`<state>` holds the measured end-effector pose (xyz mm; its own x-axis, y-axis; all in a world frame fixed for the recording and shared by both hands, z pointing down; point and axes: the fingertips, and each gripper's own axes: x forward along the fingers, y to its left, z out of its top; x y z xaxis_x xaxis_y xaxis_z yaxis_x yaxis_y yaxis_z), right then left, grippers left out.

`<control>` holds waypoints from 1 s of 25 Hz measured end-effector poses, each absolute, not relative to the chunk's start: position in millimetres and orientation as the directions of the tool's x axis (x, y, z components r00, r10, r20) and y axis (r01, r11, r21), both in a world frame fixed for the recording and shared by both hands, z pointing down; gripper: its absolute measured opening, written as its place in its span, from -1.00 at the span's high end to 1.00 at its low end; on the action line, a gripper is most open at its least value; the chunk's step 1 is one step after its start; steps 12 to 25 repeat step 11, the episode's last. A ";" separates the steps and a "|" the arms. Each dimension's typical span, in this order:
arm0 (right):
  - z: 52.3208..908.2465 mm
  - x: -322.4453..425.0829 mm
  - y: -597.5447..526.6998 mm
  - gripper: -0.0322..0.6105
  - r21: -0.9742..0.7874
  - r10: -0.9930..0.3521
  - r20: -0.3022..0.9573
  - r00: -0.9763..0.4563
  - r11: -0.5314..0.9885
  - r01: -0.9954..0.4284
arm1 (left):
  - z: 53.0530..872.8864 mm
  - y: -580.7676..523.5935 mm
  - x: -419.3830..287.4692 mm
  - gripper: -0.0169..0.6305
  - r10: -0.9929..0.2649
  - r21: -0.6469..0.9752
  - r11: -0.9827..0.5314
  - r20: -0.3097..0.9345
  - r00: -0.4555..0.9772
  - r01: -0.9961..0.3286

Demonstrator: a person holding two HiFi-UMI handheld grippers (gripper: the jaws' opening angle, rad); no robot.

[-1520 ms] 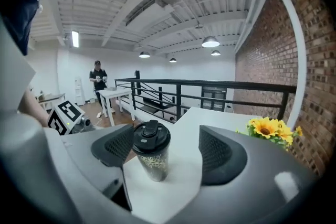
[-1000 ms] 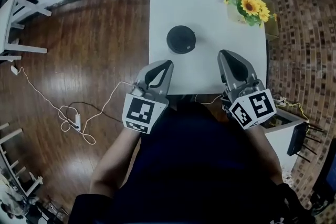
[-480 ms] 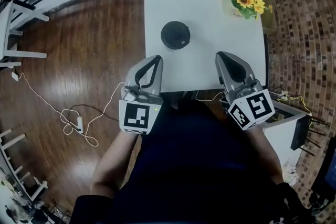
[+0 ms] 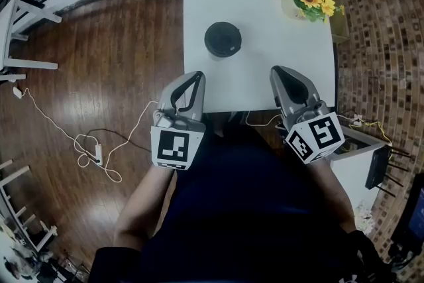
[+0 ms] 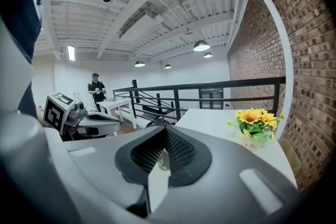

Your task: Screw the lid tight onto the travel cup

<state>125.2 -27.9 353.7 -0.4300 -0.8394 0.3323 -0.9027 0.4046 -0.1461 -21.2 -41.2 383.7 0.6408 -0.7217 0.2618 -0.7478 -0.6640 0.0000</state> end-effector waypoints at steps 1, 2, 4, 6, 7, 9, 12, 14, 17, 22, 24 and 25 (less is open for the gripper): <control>355.2 124.5 -26.8 0.87 -0.148 -0.837 0.336 -0.431 0.406 -0.902 | 384.9 -41.1 -21.9 0.93 -0.721 0.001 -0.663 0.266 0.640 -0.748; 356.3 124.1 -25.5 0.87 -0.149 -0.836 0.339 -0.432 0.405 -0.902 | 386.2 -40.7 -22.5 0.93 -0.720 0.003 -0.663 0.270 0.639 -0.749; 357.2 123.5 -23.6 0.87 -0.151 -0.834 0.344 -0.431 0.404 -0.902 | 388.7 -39.9 -23.5 0.93 -0.718 0.003 -0.664 0.277 0.639 -0.748; 357.3 123.0 -23.3 0.87 -0.159 -0.833 0.347 -0.430 0.400 -0.903 | 390.9 -39.6 -24.5 0.93 -0.716 0.000 -0.665 0.285 0.637 -0.747; 357.3 122.8 -23.6 0.87 -0.165 -0.833 0.348 -0.430 0.397 -0.903 | 391.6 -39.4 -25.0 0.93 -0.716 0.000 -0.665 0.288 0.636 -0.747; 356.7 122.8 -24.2 0.87 -0.177 -0.834 0.348 -0.427 0.389 -0.904 | 392.3 -38.7 -25.6 0.93 -0.715 0.001 -0.664 0.291 0.636 -0.747; 355.7 123.0 -24.6 0.87 -0.185 -0.836 0.348 -0.424 0.382 -0.905 | 392.7 -37.3 -25.7 0.93 -0.713 0.003 -0.665 0.293 0.637 -0.747; 355.7 123.0 -24.6 0.87 -0.185 -0.836 0.348 -0.424 0.382 -0.905 | 392.7 -37.3 -25.7 0.93 -0.713 0.003 -0.665 0.293 0.637 -0.747; 355.7 123.0 -24.6 0.87 -0.185 -0.836 0.348 -0.424 0.382 -0.905 | 392.7 -37.3 -25.7 0.93 -0.713 0.003 -0.665 0.293 0.637 -0.747; 355.7 123.0 -24.6 0.87 -0.185 -0.836 0.348 -0.424 0.382 -0.905 | 392.7 -37.3 -25.7 0.93 -0.713 0.003 -0.665 0.293 0.637 -0.747; 355.7 123.0 -24.6 0.87 -0.185 -0.836 0.348 -0.424 0.382 -0.905 | 392.7 -37.3 -25.7 0.93 -0.713 0.003 -0.665 0.293 0.637 -0.747; 355.7 123.0 -24.6 0.87 -0.185 -0.836 0.348 -0.424 0.382 -0.905 | 392.7 -37.3 -25.7 0.93 -0.713 0.003 -0.665 0.293 0.637 -0.747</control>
